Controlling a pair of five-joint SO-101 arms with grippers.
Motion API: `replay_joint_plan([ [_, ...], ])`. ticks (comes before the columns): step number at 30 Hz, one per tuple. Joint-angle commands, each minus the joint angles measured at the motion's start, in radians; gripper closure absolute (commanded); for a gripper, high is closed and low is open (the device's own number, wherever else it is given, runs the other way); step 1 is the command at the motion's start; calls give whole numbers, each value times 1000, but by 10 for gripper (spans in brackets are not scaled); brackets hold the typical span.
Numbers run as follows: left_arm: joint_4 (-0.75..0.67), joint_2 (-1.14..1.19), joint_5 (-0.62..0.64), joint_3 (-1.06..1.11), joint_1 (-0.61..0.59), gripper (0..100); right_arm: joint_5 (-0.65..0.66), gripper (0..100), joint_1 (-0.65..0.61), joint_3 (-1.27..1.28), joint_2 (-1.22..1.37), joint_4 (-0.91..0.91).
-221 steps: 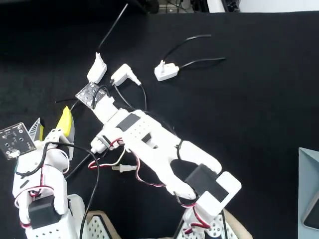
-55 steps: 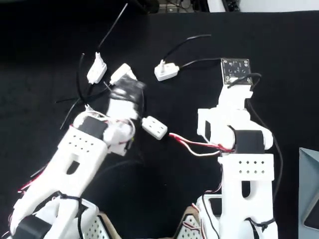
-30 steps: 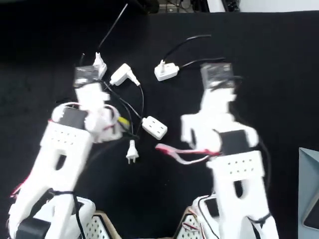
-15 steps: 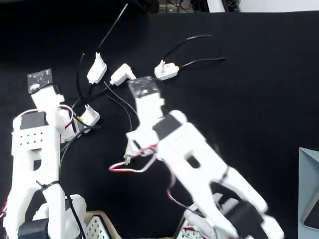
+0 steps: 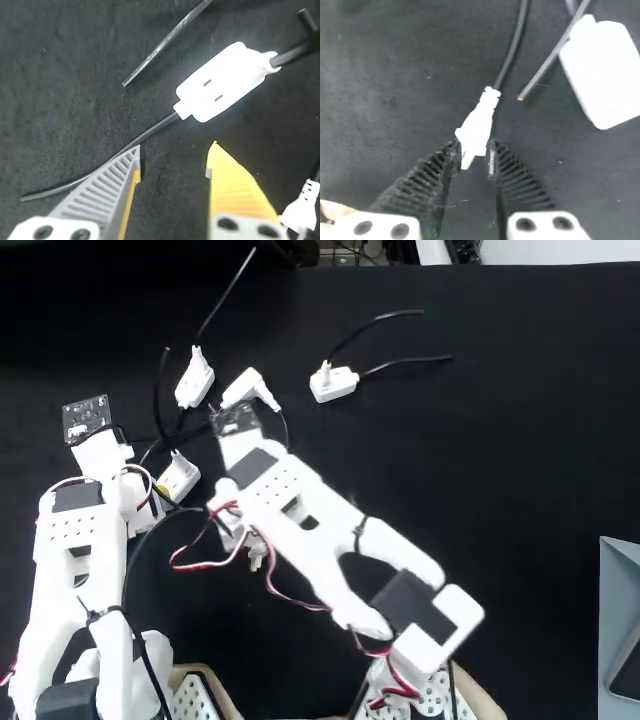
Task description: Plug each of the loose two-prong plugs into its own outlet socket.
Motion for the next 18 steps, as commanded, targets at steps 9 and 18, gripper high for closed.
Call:
replay_joint_plan([
  [9, -12, -23, -11, -2, -8, 787, -68, 909, 15, -125, 97, 14],
  [18, -15, -23, -11, 12, -8, 787, -68, 879, 29, -119, 102, 25],
])
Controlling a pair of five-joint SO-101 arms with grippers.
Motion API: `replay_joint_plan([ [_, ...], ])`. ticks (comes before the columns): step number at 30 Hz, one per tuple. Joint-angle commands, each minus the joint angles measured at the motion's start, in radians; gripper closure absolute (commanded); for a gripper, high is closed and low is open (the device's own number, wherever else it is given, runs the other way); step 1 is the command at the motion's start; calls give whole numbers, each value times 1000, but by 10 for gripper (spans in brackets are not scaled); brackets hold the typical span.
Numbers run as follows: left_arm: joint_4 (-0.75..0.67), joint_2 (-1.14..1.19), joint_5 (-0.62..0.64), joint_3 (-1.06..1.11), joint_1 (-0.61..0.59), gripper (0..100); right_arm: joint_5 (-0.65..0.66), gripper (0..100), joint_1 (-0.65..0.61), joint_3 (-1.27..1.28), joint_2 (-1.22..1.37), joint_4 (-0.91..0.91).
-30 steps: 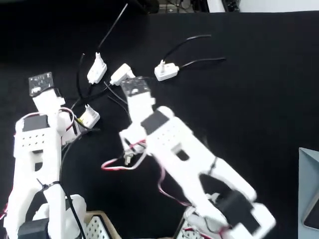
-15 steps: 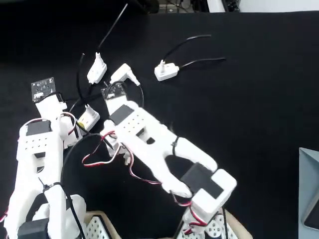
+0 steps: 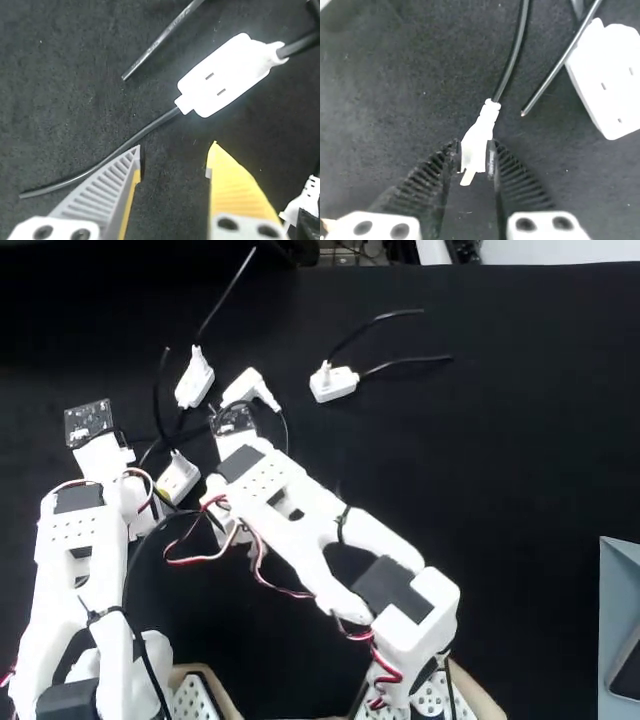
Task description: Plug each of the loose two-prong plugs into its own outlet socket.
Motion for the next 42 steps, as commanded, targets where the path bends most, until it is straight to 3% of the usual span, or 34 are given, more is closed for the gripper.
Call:
replay_joint_plan([
  [1, -15, -23, -9, -4, -8, 787, -18, 855, 15, -48, -4, 37],
  [13, -15, -23, -9, -4, -8, 787, -21, 819, 9, -58, 53, 17],
  [22, -15, -23, -9, -4, -8, 787, -21, 980, 11, -107, 85, -14],
  [30, -15, -23, -9, -2, -8, 787, -3, 986, 14, -139, 65, 60],
  [36, -14, -25, -9, -24, -8, 787, 86, 987, 23, -157, -139, 152],
  [42, -8, -25, -9, -104, -2, 787, 213, 987, 150, -74, -403, 132],
])
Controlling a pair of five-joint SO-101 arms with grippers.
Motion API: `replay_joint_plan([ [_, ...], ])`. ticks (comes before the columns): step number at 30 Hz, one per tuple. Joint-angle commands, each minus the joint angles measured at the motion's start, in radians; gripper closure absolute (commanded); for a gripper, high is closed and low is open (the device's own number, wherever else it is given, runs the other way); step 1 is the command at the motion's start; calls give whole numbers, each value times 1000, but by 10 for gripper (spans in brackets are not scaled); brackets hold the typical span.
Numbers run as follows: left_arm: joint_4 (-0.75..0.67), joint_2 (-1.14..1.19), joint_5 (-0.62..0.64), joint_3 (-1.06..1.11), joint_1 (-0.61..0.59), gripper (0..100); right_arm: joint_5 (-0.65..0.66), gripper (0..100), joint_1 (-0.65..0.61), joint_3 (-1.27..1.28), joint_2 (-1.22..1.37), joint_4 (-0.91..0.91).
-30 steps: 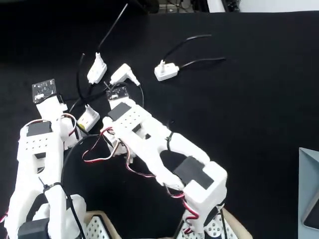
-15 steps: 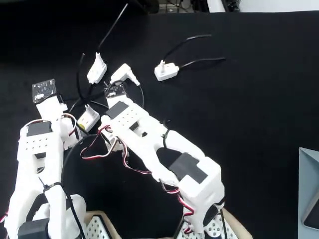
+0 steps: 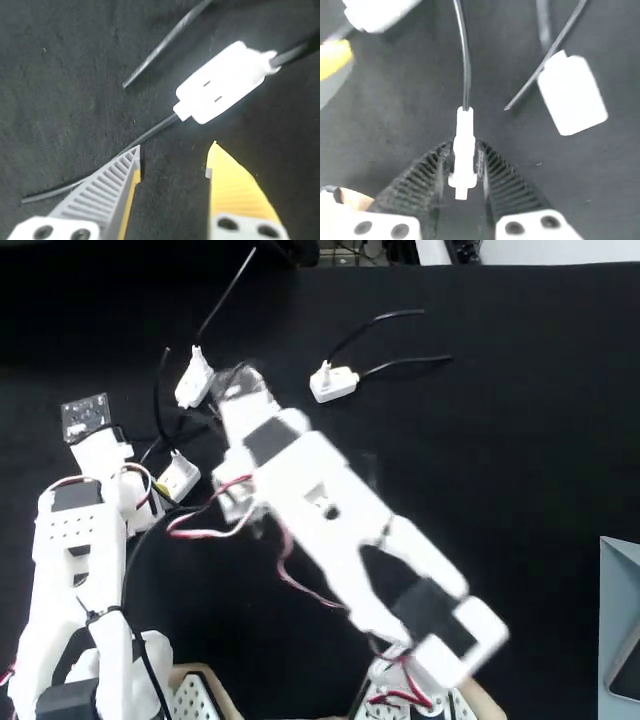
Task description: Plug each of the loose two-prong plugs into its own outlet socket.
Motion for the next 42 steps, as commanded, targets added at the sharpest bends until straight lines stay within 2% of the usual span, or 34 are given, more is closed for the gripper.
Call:
replay_joint_plan([
  [1, -8, -25, -9, -79, 1, 787, 58, 987, 89, 39, -183, -26],
  [7, -8, -25, -2, -137, 67, 787, 157, 987, 123, 209, -404, -127],
  [15, -14, -25, 2, -206, 180, 788, 161, 987, 120, 483, -685, -381],
  [20, -14, -25, 133, -252, 232, 784, 160, 987, 118, 627, -776, -511],
  [24, -15, -25, 203, -266, 317, 783, 160, 987, 115, 665, -789, -528],
  [29, -15, -41, 247, -268, 406, 783, 160, 987, 46, 685, -789, -523],
  [37, -15, -315, 293, -191, 443, 782, 157, 987, 0, 707, -791, -520],
  [42, -44, -479, 218, -70, 496, 782, 153, 987, -5, 702, -791, -483],
])
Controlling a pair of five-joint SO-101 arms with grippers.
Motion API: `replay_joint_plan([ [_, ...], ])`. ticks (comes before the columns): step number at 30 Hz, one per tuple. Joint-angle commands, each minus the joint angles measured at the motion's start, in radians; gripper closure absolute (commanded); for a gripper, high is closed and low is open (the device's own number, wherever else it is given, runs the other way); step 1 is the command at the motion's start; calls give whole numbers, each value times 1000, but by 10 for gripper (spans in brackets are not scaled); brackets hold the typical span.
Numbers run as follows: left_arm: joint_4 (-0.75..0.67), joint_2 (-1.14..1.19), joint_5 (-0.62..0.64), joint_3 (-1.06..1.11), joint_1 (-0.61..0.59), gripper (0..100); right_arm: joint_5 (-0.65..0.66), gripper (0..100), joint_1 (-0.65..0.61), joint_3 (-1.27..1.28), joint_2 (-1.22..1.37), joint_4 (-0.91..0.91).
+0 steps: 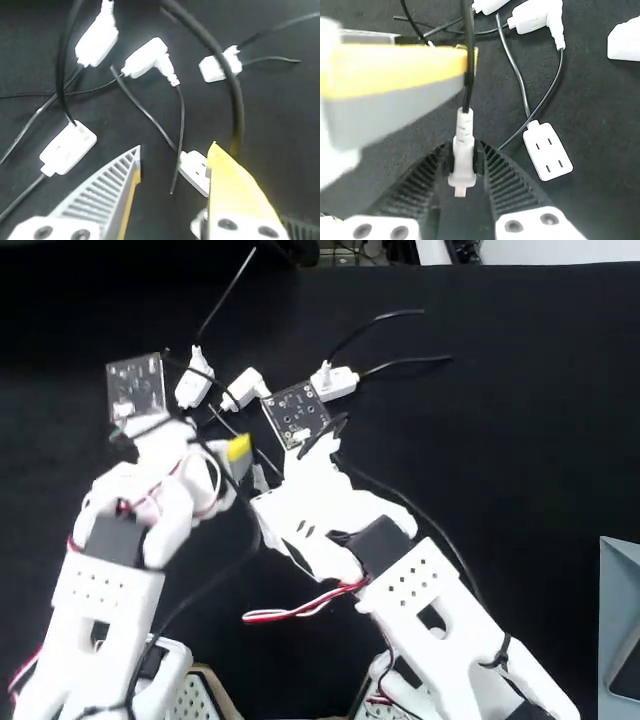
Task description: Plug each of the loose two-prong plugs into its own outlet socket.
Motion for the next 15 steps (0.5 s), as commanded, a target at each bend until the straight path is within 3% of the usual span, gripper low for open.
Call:
replay_joint_plan([
  [1, -57, -117, -69, 65, 38, 782, -2, 987, -26, -5, -25, 8],
  [8, -68, -313, -196, 206, 136, 782, -3, 987, -23, -5, -25, 14],
  [15, -69, -535, -245, 328, 139, 782, -3, 987, -28, -4, -25, 17],
])
